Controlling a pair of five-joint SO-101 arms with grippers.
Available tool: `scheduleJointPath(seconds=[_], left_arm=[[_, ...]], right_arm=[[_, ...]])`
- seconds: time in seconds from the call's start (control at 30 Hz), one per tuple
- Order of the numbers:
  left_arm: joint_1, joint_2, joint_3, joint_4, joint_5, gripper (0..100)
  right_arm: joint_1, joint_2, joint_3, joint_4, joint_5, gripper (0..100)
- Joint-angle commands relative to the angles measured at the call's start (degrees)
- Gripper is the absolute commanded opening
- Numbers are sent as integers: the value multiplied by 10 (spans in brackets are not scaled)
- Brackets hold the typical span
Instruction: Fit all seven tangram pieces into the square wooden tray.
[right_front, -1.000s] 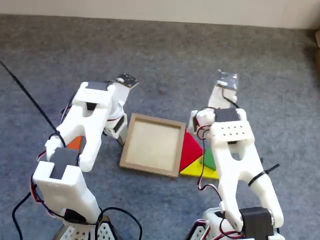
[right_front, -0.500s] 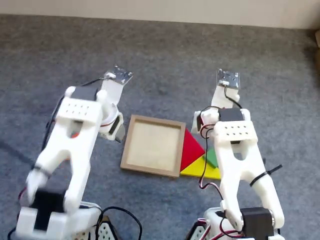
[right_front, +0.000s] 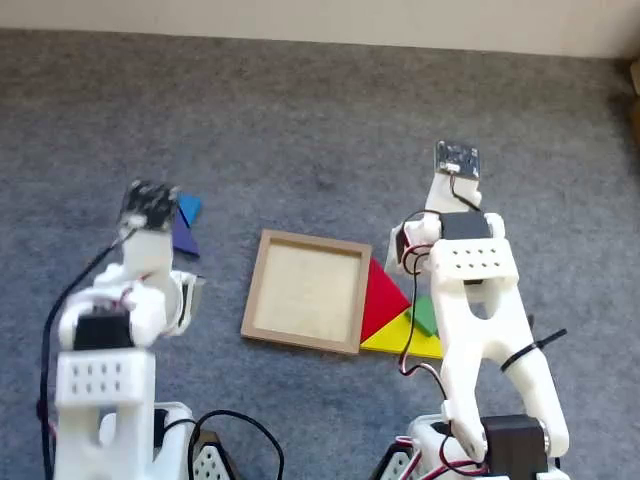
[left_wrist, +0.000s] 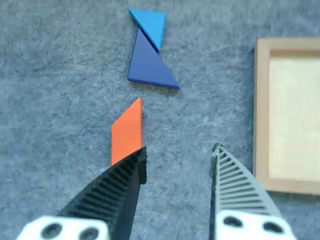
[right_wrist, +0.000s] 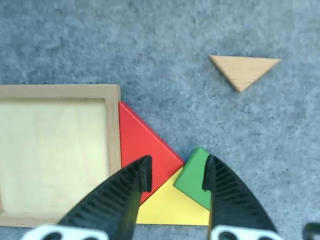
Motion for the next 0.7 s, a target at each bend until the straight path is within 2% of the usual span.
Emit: scheduleJointPath(seconds=[0.0,0.17,0.43,0.67], left_arm=[[-7,-131,53,-16,12,213],[-7,-264,137,-16,13,213],[-9,-407,245,-16,13,213],[-10,-422,266,-16,12,213]], right_arm=[[5,-26,-39,4,6,170],[5,-26,-39,2,6,170],[4,-25,-37,-29,6,170],[4,-25,-37,-29,6,170]])
